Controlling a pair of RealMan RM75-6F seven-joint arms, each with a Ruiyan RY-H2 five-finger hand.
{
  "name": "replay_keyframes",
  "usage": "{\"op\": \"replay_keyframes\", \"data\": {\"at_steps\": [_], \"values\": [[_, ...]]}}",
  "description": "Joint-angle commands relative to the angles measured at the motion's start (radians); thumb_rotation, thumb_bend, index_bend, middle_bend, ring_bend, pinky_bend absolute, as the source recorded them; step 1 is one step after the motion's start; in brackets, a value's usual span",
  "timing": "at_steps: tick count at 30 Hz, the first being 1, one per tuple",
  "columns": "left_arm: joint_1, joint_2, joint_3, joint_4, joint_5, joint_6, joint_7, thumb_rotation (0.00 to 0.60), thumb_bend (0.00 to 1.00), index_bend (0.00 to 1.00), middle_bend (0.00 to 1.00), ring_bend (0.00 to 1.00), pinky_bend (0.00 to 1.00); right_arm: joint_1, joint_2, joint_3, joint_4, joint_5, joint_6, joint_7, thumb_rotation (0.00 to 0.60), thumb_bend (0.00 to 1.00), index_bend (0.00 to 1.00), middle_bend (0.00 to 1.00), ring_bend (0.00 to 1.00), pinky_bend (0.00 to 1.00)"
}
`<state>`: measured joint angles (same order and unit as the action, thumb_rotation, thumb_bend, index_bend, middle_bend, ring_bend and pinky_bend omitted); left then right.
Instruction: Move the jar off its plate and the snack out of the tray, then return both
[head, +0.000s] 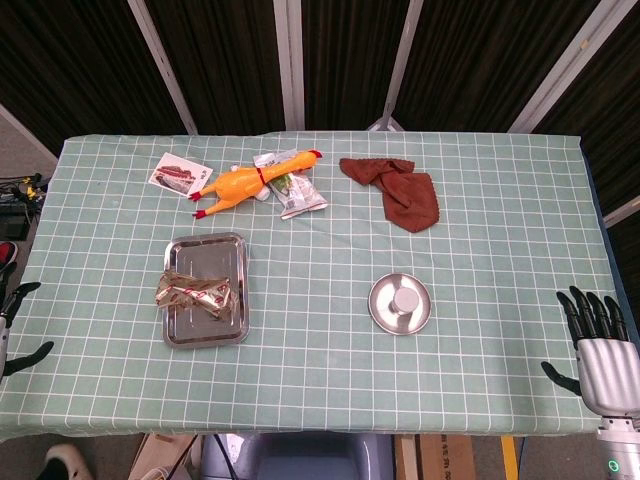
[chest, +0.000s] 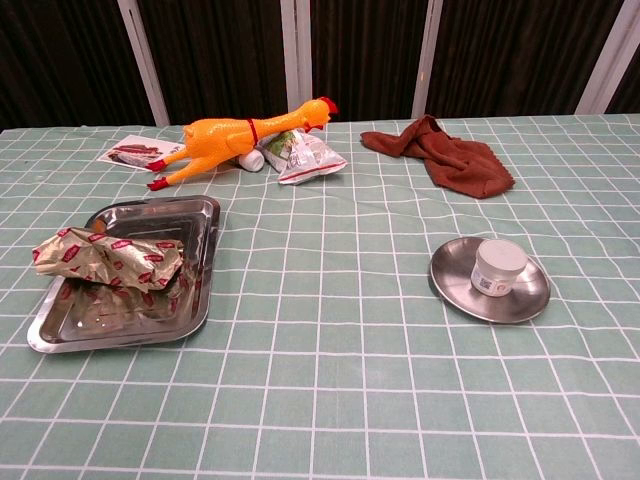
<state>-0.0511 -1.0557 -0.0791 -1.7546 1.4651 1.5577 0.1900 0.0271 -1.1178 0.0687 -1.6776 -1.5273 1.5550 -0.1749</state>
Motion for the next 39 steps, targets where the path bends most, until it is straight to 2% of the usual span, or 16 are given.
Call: {"op": "replay_keyframes", "data": {"at_steps": [1, 26, 32, 39], "values": [[0.002, 0.000, 0.002, -0.002, 0.005, 0.005, 0.000, 0.600, 0.10, 0.22, 0.02, 0.00, 0.03, 0.000, 0.000, -0.001, 0.000, -0.001, 0.000, -0.001, 0.600, 0.09, 0.10, 0.07, 0.05, 0.00], [0.017, -0.002, 0.005, -0.003, 0.037, 0.044, -0.027, 0.600, 0.10, 0.22, 0.02, 0.00, 0.03, 0.005, 0.005, -0.023, -0.033, -0.023, -0.027, 0.059, 0.600, 0.09, 0.10, 0.07, 0.05, 0.00], [0.015, -0.001, 0.002, 0.001, 0.032, 0.040, -0.029, 0.600, 0.10, 0.22, 0.02, 0.00, 0.03, 0.051, 0.004, -0.024, -0.086, -0.036, -0.097, 0.060, 0.600, 0.09, 0.10, 0.07, 0.05, 0.00], [0.010, -0.005, 0.000, 0.000, 0.019, 0.027, -0.015, 0.600, 0.10, 0.22, 0.02, 0.00, 0.03, 0.153, -0.001, 0.021, -0.212, 0.067, -0.259, -0.085, 0.600, 0.09, 0.10, 0.07, 0.05, 0.00]]}}
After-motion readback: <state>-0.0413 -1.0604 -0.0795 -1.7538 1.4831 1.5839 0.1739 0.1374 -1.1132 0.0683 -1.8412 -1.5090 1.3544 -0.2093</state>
